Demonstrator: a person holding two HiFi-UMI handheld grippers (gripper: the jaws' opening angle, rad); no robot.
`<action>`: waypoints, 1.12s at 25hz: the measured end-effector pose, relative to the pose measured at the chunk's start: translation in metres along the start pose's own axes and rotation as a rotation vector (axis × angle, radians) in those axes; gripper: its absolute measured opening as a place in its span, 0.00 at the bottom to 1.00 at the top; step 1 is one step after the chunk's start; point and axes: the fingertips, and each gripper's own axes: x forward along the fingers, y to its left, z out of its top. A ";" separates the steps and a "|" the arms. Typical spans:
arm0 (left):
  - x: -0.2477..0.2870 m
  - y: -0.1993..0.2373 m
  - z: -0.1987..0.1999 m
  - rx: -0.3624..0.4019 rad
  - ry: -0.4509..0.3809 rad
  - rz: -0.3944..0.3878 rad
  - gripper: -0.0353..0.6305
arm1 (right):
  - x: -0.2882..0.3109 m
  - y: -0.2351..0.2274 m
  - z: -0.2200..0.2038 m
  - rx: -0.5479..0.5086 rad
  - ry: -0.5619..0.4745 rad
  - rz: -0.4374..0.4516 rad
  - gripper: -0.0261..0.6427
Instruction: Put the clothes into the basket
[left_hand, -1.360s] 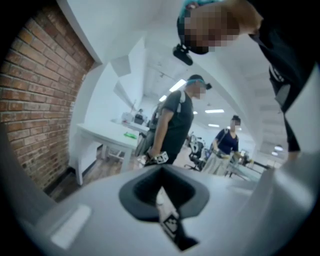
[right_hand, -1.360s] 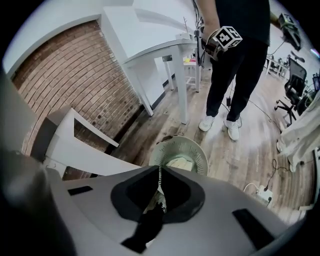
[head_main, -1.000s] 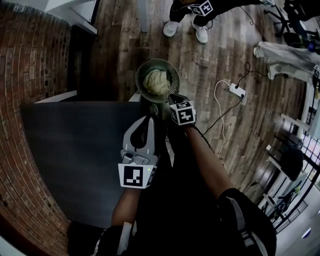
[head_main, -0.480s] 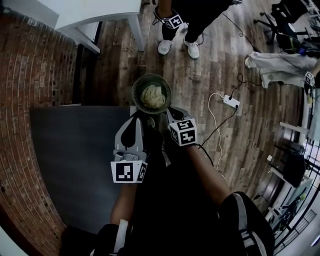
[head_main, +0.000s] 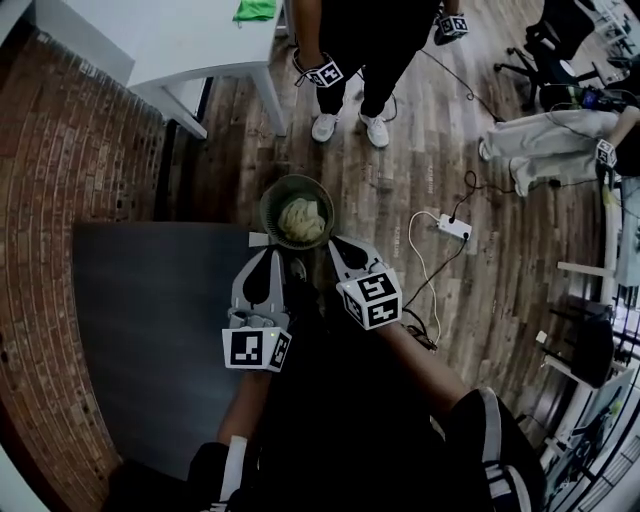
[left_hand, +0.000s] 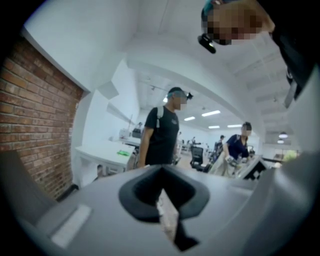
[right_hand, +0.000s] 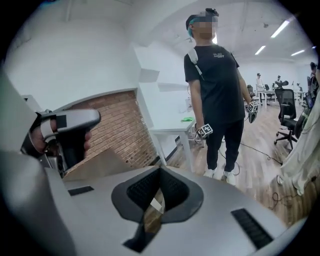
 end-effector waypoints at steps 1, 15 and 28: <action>-0.003 -0.006 0.001 -0.002 -0.004 -0.003 0.06 | -0.009 0.002 0.002 -0.003 -0.012 0.006 0.05; -0.021 -0.064 0.004 0.051 -0.054 -0.053 0.06 | -0.074 0.023 0.016 -0.083 -0.151 0.051 0.05; -0.028 -0.066 0.009 0.062 -0.081 -0.058 0.06 | -0.091 0.025 0.034 -0.094 -0.226 0.022 0.05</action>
